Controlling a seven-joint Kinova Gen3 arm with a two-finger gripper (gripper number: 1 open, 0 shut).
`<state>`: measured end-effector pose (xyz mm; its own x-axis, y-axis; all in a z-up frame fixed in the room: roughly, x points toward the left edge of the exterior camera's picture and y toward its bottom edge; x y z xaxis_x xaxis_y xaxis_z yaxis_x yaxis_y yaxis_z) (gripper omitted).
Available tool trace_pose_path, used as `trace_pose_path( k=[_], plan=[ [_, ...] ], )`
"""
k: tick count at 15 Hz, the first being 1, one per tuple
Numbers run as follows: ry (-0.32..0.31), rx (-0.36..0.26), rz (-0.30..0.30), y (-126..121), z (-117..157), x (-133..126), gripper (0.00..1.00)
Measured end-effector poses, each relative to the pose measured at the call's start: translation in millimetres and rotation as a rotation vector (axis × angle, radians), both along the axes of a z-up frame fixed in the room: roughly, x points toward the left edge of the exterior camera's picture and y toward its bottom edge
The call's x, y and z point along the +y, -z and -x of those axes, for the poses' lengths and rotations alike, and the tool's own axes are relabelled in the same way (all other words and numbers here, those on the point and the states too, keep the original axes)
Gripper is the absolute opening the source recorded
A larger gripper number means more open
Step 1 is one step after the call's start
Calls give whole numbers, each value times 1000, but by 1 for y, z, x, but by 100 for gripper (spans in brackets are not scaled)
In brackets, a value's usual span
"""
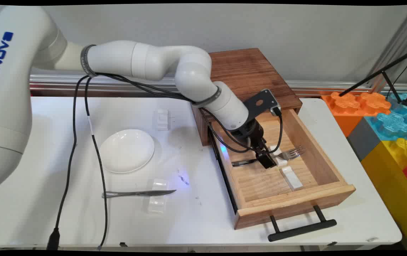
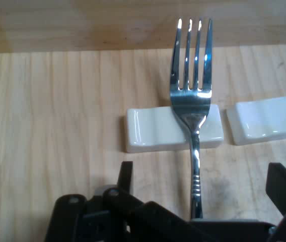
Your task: Pick up the knife from the right of the white plate
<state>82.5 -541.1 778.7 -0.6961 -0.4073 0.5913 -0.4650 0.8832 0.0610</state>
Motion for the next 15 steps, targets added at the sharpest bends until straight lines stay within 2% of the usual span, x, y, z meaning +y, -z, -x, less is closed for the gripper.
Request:
trace_pose_path(
  k=[9,15],
  plan=[
    [-11,-6,-4,-64,-13,24,100],
    [-34,2,30,-105,-39,33,100]
  ],
)
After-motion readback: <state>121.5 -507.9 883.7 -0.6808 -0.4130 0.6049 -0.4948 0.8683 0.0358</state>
